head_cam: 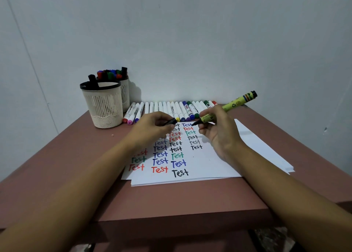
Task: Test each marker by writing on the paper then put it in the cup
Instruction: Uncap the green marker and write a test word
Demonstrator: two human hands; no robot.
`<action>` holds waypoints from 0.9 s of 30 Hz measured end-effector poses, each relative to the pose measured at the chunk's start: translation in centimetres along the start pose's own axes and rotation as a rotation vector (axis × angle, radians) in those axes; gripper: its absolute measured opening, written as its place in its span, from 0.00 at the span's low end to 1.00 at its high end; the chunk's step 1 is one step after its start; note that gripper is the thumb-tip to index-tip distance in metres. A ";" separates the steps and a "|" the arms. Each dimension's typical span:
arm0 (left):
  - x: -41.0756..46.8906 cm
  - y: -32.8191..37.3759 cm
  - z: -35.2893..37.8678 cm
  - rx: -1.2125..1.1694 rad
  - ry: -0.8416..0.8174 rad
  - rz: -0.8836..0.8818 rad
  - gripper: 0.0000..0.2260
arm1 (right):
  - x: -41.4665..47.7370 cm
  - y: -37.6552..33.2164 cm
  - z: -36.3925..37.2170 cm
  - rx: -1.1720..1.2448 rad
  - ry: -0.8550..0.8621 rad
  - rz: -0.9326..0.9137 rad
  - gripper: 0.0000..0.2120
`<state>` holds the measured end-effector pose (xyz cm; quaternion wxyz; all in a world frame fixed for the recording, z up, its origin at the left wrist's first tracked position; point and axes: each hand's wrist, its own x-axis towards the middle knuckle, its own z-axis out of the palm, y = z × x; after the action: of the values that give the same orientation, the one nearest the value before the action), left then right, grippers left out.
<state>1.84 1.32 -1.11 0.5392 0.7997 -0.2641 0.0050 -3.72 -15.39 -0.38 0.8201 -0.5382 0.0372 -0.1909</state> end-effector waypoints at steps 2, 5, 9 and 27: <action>-0.1 0.1 0.1 -0.007 -0.010 0.011 0.08 | -0.1 0.1 0.2 -0.016 -0.044 -0.008 0.10; -0.2 0.2 0.4 -0.008 -0.019 0.031 0.07 | -0.2 0.4 0.3 -0.056 -0.095 -0.031 0.08; -0.3 0.2 0.5 -0.032 -0.017 0.061 0.06 | -0.1 0.6 0.2 -0.117 -0.132 -0.059 0.06; -0.8 -0.3 0.9 0.443 0.039 0.461 0.13 | 0.1 0.9 0.1 -0.188 -0.193 0.048 0.07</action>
<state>1.03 0.95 -1.96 0.3415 0.8165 -0.4205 0.1998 -3.36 -15.02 -1.10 0.7701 -0.6275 -0.0112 -0.1141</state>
